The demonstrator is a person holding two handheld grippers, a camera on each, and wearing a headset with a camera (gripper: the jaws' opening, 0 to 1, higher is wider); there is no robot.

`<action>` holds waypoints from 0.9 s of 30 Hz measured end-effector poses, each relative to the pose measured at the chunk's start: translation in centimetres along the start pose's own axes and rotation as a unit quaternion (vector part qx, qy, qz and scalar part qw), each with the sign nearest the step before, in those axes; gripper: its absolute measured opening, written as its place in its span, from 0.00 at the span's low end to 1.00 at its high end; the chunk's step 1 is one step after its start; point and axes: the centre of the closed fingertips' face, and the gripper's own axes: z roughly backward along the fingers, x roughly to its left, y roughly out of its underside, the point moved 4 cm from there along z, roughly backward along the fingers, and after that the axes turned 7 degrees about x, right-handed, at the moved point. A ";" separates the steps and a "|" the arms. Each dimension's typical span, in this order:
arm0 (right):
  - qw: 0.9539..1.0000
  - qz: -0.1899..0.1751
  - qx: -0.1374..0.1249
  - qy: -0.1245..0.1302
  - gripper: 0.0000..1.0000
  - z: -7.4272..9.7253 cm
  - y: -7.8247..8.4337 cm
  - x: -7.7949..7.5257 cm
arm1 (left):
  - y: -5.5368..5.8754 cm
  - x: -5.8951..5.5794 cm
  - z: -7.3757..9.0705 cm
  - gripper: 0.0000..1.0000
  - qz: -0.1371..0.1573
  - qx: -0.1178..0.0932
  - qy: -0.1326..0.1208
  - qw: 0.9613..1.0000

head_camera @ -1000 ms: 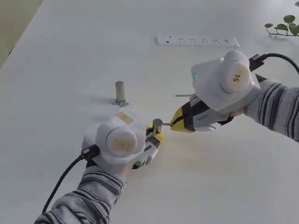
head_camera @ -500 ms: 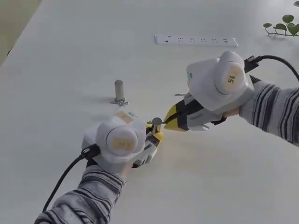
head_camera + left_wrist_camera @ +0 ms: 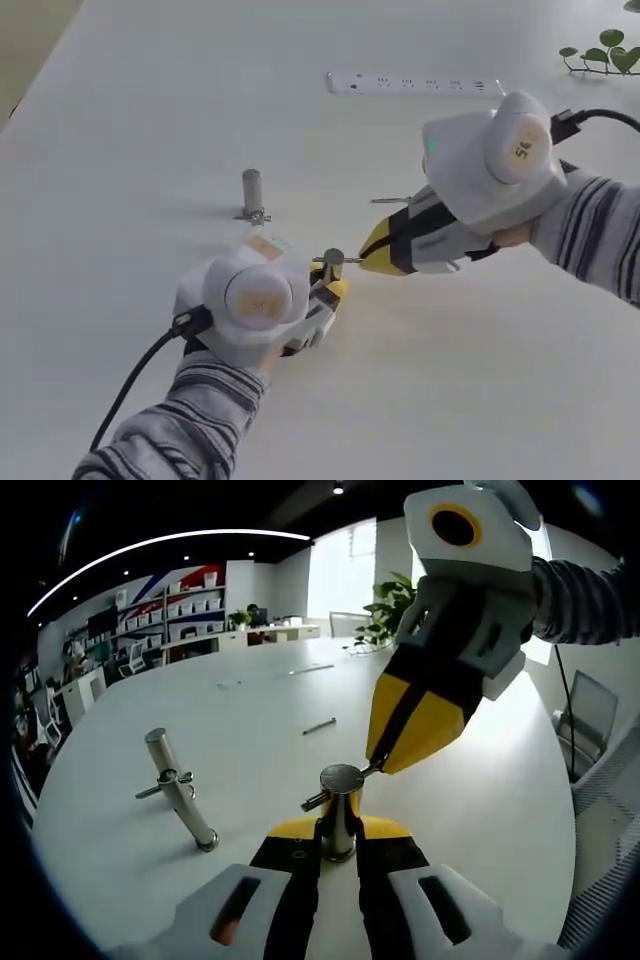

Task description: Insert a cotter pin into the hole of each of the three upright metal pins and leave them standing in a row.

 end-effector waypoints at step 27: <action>0.999 0.035 -0.002 0.004 0.00 -0.8 -0.8 -0.3 | 0.1 0.0 0.0 0.10 0.025 -0.007 0.001 1.000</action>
